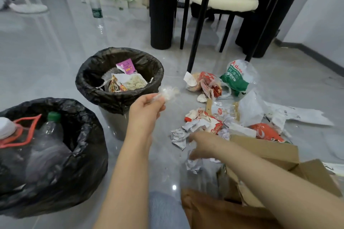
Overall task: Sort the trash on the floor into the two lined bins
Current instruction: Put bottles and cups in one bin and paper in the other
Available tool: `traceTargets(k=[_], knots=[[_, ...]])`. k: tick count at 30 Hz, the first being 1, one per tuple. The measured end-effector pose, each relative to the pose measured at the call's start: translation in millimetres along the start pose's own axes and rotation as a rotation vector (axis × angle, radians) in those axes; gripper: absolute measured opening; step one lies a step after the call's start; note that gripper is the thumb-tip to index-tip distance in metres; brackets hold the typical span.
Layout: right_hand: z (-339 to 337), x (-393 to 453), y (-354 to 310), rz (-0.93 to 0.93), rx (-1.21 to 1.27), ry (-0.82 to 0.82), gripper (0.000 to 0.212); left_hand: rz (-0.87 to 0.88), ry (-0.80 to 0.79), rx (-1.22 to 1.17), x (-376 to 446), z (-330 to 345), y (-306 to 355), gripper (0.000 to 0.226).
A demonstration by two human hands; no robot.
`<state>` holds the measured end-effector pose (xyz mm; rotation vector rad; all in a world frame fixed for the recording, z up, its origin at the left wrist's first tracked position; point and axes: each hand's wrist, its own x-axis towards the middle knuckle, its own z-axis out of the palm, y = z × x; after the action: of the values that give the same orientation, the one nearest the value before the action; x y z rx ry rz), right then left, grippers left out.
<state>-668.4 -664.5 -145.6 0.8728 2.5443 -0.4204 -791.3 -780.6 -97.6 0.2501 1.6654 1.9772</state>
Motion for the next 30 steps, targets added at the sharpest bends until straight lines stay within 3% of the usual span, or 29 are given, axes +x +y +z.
traceTargets(k=[4, 12, 17, 20, 23, 27, 30], knots=[[46, 21, -16, 0.066, -0.148, -0.136, 0.053, -0.010, 0.012, 0.085, -3, -4, -3, 0.016], [80, 25, -12, 0.115, -0.022, -0.015, 0.042, 0.172, 0.030, 0.231, 1, -8, 4, 0.011], [4, -3, -18, 0.051, 0.466, 0.209, 0.035, 0.482, 0.220, 0.360, 20, -32, 36, 0.013], [-60, -14, -25, -0.065, 0.675, 0.409, 0.036, 0.446, 0.318, 0.512, 33, -46, 36, 0.028], [-117, -14, -46, -0.209, 0.876, 0.575, 0.036, 0.341, 0.314, 0.762, 40, -46, 29, 0.037], [-167, 11, -82, -0.307, 0.895, 0.716, 0.036, 0.415, 0.281, 0.728, 50, -49, 22, 0.035], [-180, 42, -108, -0.325, 0.683, 0.683, 0.043, 0.423, 0.318, 0.602, 48, -50, 24, 0.029]])
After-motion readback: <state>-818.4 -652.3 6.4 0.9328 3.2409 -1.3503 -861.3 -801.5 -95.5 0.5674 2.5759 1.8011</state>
